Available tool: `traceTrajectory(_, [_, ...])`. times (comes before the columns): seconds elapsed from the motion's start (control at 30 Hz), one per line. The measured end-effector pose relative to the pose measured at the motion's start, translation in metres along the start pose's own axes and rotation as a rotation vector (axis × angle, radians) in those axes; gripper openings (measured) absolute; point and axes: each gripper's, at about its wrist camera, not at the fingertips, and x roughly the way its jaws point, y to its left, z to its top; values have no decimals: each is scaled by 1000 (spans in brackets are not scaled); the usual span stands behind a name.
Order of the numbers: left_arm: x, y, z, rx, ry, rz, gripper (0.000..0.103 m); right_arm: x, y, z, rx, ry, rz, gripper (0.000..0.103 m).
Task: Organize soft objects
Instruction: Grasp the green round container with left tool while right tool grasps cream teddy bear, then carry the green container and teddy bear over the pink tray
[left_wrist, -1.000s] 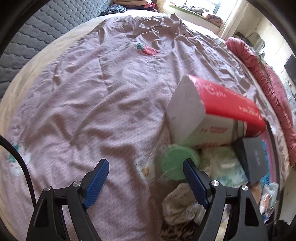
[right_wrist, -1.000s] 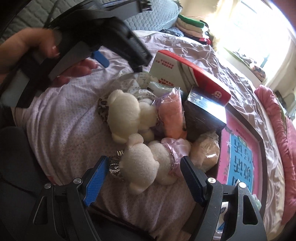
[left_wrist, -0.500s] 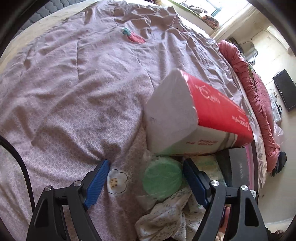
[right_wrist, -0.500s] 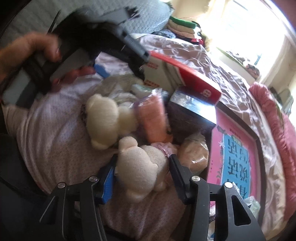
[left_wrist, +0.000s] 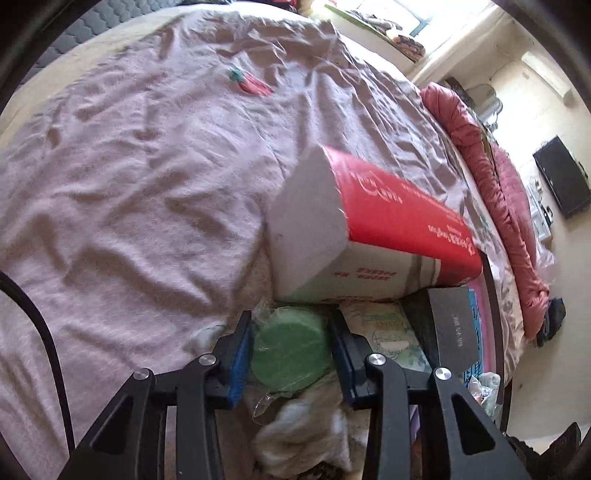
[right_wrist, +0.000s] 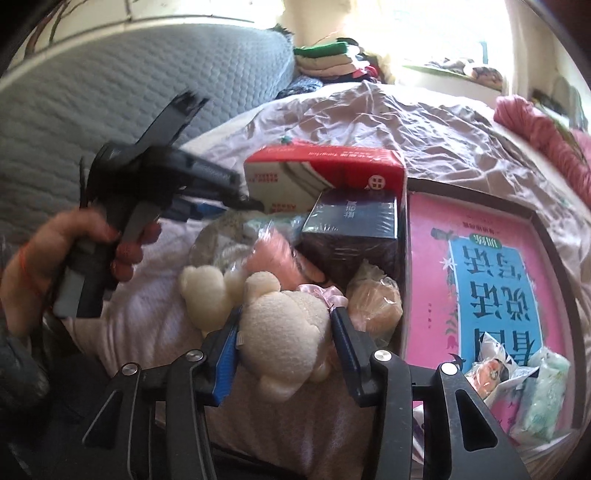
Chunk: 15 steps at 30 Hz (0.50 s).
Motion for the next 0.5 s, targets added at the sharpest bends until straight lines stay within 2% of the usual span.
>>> traceTrajectory(0.2, [-36, 8, -2, -20, -69, -2, 40, -10, 9, 0, 12, -29, 23, 48])
traceTrajectory(0.5, [-81, -4, -22, 35, -141, 34, 40, -35, 16, 6, 32, -93, 34, 48])
